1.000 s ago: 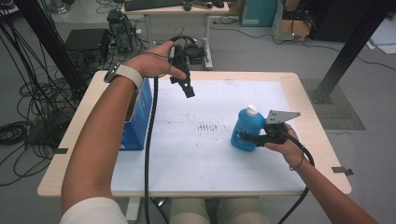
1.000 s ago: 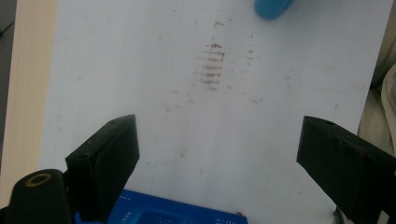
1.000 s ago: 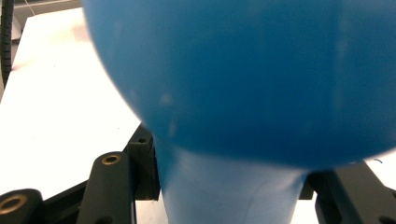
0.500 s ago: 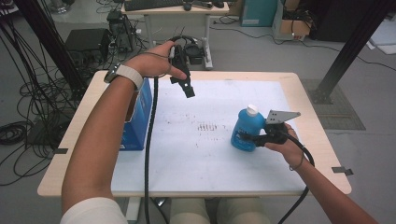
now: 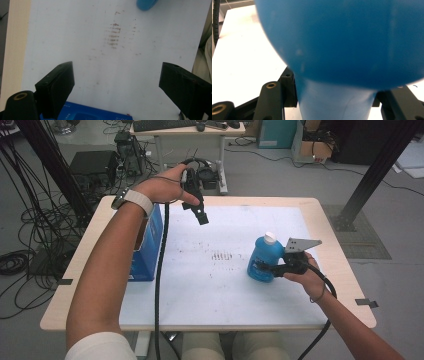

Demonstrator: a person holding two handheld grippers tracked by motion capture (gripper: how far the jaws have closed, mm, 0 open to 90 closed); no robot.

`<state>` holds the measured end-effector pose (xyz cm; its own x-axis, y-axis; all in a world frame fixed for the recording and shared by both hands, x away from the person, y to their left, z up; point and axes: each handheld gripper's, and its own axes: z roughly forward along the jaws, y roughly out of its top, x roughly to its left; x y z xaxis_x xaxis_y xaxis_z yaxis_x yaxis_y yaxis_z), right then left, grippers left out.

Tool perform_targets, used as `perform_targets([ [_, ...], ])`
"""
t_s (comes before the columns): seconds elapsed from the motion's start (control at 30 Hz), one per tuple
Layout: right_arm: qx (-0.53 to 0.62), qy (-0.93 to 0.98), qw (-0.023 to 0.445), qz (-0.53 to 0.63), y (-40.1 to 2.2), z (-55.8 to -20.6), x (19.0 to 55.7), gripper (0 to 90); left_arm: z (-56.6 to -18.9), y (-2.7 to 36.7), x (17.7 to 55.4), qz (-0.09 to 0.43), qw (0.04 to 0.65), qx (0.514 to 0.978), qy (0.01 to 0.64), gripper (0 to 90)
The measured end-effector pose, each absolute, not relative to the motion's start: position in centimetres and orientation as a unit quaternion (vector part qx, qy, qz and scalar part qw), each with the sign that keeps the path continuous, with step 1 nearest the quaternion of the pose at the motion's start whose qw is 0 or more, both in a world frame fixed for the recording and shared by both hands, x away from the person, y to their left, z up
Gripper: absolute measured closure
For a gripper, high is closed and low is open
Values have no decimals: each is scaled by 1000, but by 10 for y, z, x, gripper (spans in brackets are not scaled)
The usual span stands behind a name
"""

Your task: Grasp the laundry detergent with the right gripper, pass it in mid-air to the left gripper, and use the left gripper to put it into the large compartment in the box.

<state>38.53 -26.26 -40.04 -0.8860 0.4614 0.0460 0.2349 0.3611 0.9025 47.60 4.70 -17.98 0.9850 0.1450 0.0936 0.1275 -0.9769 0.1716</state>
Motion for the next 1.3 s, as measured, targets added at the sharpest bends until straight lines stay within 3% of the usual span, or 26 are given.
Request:
perform_targets([
  [1.3,213,818,106,524,-263,-401,386,432,-180,45,476,53,84,993,67,132],
])
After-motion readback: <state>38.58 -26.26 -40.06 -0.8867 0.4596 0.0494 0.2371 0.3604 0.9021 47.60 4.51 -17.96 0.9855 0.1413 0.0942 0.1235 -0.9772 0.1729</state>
